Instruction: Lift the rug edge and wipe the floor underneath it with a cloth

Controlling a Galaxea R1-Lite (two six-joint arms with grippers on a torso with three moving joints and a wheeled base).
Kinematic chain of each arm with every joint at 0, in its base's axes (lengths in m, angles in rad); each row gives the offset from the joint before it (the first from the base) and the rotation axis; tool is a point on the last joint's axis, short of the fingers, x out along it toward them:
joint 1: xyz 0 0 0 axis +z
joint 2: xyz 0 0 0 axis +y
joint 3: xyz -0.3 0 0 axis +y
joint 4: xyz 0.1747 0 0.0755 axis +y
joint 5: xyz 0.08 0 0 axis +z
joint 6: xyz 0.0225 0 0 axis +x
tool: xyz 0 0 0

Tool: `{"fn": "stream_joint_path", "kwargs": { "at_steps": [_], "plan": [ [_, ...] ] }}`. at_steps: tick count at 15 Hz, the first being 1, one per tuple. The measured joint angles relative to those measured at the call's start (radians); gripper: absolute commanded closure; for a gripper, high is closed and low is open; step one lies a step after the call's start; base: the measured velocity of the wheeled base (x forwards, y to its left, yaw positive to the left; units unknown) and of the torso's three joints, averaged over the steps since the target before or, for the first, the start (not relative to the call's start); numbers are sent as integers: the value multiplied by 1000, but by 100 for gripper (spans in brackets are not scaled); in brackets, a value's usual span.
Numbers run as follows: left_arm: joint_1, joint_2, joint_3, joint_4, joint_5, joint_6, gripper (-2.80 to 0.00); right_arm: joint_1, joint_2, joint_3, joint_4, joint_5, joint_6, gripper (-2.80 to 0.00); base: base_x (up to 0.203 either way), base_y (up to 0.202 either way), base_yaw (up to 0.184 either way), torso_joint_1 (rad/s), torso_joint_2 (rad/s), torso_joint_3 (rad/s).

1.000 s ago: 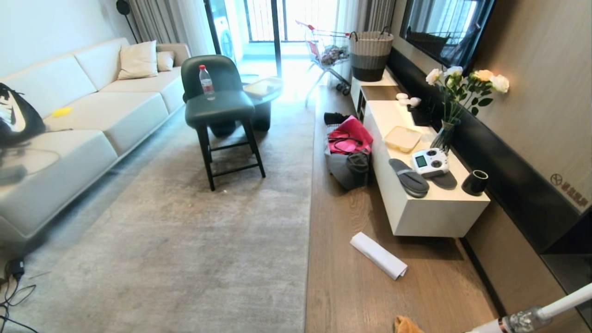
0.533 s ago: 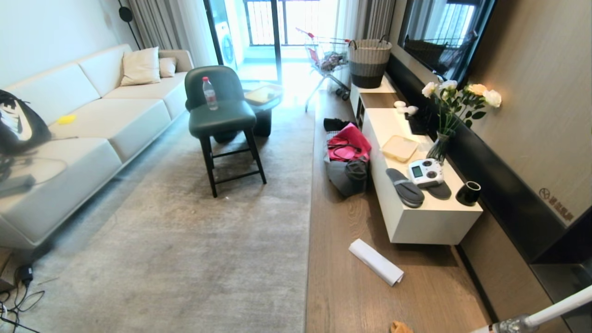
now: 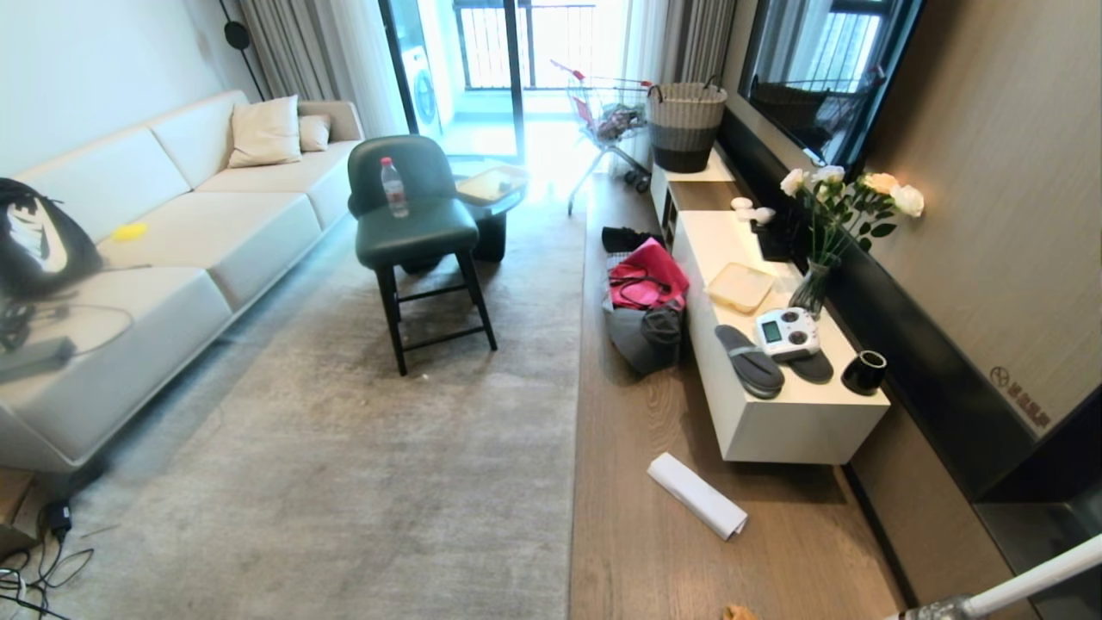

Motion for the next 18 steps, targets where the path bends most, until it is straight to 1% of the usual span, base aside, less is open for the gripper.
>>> {"fn": "stream_joint_path", "kwargs": {
  "at_steps": [11,18],
  "plan": [
    [0,0,0,1,0,0,0,0,0,0,1,0,0,0,0,0,0,148,-329,-183],
    [0,0,0,1,0,0,0,0,0,0,0,1,0,0,0,0,0,100,-213,-114]
  ]
}}
